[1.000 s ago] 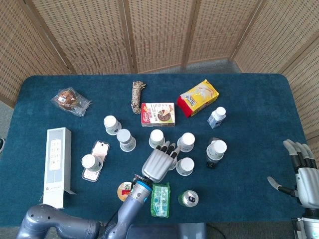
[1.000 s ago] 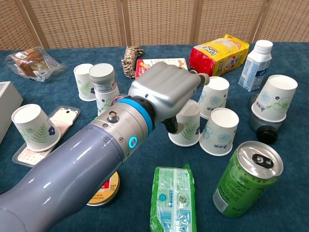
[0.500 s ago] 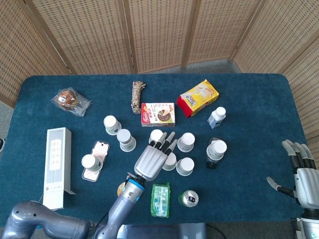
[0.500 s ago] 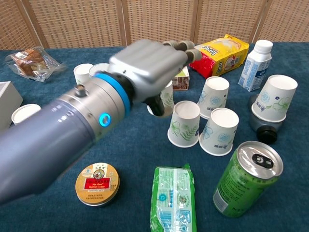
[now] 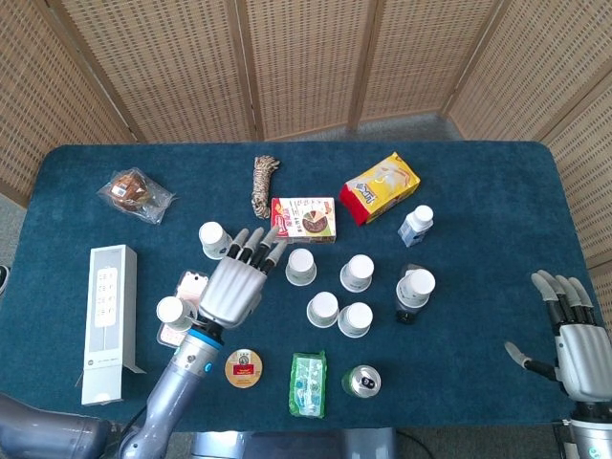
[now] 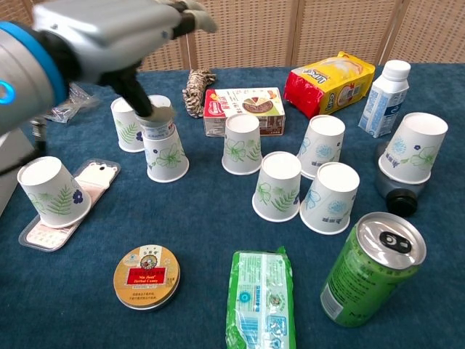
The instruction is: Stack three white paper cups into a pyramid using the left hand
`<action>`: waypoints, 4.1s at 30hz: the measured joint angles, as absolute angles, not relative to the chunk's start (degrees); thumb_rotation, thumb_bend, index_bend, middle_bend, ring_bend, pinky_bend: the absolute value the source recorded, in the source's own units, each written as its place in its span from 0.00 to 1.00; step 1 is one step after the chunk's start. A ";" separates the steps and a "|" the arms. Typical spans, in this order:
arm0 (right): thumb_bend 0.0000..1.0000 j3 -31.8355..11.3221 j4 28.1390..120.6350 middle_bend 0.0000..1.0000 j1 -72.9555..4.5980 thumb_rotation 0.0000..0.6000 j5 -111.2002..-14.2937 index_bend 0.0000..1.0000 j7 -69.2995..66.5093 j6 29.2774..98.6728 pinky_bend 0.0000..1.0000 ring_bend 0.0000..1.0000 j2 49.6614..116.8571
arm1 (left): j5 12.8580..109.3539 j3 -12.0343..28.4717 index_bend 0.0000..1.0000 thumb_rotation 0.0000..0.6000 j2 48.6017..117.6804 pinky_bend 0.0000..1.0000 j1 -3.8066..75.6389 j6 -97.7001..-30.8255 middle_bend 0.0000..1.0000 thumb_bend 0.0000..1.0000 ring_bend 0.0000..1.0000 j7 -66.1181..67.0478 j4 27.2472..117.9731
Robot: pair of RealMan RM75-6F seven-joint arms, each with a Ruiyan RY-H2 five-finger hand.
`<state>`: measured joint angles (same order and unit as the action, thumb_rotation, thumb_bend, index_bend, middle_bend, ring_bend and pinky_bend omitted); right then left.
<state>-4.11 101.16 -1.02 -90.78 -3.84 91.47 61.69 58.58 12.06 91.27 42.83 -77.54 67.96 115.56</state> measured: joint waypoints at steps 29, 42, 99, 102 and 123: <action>0.19 -3.10 101.42 0.00 -1.23 1.00 -92.31 0.00 -0.10 91.14 0.00 0.00 63.29 | 73.47 -3.02 0.00 1.00 61.08 0.12 30.59 -68.03 0.00 0.31 0.00 35.80 111.95; 0.19 -3.19 101.31 0.00 -1.33 1.00 -91.90 0.00 -0.57 90.91 0.00 0.00 63.20 | 77.44 -5.60 0.00 1.00 59.72 0.19 26.84 -67.09 0.00 0.31 0.00 30.99 108.08; 0.19 -3.16 101.34 0.00 -1.38 1.00 -91.79 0.00 -0.94 90.91 0.00 0.00 63.07 | 84.19 -0.01 0.34 1.00 72.03 0.46 29.06 -65.32 0.37 0.33 0.35 32.81 107.58; 0.19 -3.16 101.34 0.00 -1.36 1.00 -91.76 0.00 -0.99 90.95 0.00 0.00 63.07 | 84.60 1.18 0.34 1.00 72.54 0.46 30.02 -65.23 0.37 0.33 0.35 33.41 108.67; 0.19 -3.93 100.88 0.00 -1.35 1.00 -90.44 0.00 -2.62 91.06 0.00 0.00 62.45 | 68.11 11.56 0.31 1.00 90.43 0.45 40.65 -62.68 0.33 0.32 0.34 50.61 113.36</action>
